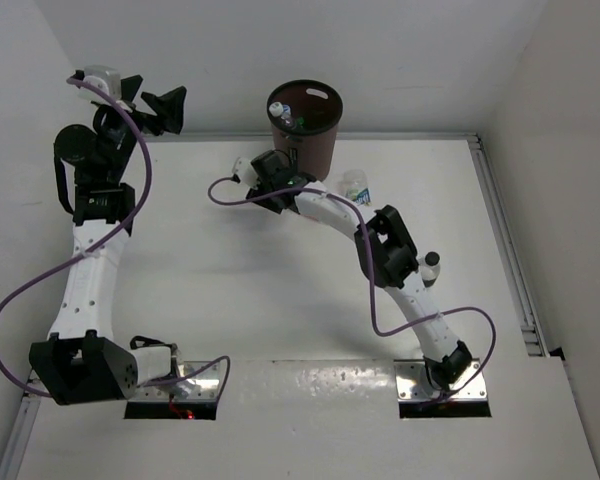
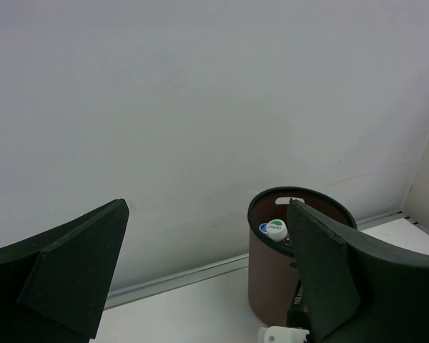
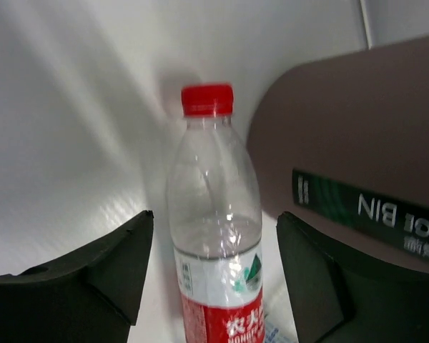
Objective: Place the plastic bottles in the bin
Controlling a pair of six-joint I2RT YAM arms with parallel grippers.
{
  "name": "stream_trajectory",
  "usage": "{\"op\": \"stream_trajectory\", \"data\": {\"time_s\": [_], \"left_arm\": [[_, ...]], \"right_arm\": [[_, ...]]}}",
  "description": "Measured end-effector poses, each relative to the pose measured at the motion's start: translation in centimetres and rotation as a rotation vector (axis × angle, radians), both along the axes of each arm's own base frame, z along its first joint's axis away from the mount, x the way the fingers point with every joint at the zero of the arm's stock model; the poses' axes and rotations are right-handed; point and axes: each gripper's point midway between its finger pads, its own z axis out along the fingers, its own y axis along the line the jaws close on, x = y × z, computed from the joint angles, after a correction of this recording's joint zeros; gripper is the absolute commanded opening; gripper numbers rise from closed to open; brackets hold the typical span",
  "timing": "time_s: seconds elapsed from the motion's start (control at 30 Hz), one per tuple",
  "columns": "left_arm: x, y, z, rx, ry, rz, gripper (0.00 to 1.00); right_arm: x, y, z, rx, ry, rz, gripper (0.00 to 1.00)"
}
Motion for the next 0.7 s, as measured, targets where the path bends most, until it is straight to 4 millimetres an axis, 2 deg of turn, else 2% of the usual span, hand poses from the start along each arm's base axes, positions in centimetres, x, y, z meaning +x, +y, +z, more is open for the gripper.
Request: {"op": "stream_trajectory", "data": {"time_s": [0.07,0.27,0.57,0.7], "left_arm": [[0.0,0.0,-0.5,-0.001,0.011,0.0,1.0],[-0.4,0.4,-1.1,-0.004,0.019,0.007,1.0],[-1.1,0.6,-1.9,-0.024,0.039,0.01,1.0],[-1.2,0.9,-2.1,-0.026,0.045,0.019,1.0]], "right_arm": [[0.5,0.9,-0.1,0.006,-0.027,0.011,0.71],[0.7,2.0,-2.3,-0.017,-0.036,0.047,0.72],[3.3,3.0,-4.3,-0.05,-0.147,0.071,0.64],[3.9,3.3,-4.3,-0.058,-0.184,0.081,0.59]]}}
